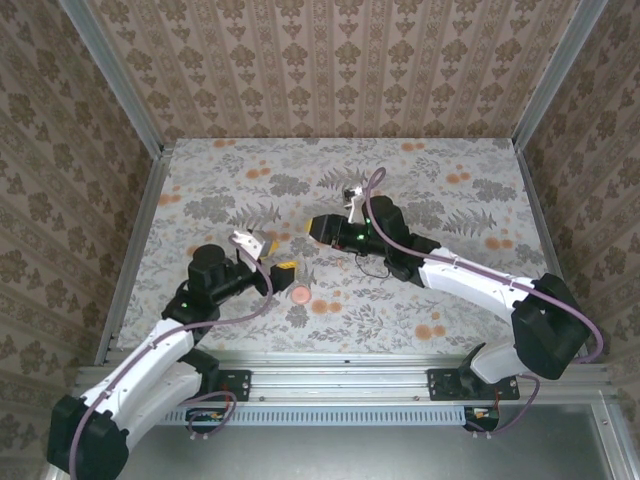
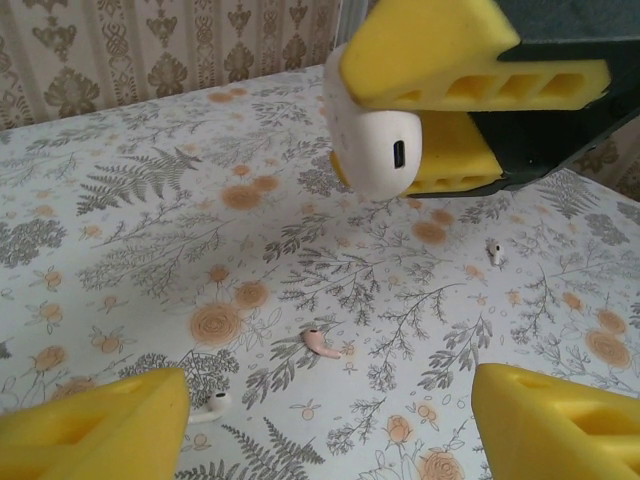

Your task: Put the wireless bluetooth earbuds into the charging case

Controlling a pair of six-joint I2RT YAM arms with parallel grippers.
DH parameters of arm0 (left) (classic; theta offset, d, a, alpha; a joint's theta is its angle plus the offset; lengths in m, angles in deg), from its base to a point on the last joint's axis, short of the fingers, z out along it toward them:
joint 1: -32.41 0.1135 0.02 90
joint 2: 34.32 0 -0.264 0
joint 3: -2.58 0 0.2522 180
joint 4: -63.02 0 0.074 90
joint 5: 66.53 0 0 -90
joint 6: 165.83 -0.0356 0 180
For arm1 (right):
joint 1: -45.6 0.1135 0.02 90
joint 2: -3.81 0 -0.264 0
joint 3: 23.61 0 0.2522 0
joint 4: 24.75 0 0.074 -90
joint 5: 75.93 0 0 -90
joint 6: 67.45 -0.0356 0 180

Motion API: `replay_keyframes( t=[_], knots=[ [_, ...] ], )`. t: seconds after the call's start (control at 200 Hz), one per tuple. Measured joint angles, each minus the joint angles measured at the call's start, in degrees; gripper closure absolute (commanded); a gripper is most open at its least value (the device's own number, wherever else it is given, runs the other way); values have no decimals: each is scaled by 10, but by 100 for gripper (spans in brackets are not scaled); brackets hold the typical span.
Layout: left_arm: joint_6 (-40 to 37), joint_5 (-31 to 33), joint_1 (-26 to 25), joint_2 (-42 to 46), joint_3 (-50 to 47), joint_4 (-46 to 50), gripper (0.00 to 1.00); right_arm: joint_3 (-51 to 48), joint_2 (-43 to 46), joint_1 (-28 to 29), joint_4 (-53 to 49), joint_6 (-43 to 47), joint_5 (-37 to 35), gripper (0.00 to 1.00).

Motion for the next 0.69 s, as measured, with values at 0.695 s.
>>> replay_keyframes(
  t=[0.695],
  knots=[
    [-3, 32, -37, -48, 0, -110, 29, -31, -20, 45, 102, -43, -3, 59]
  ],
)
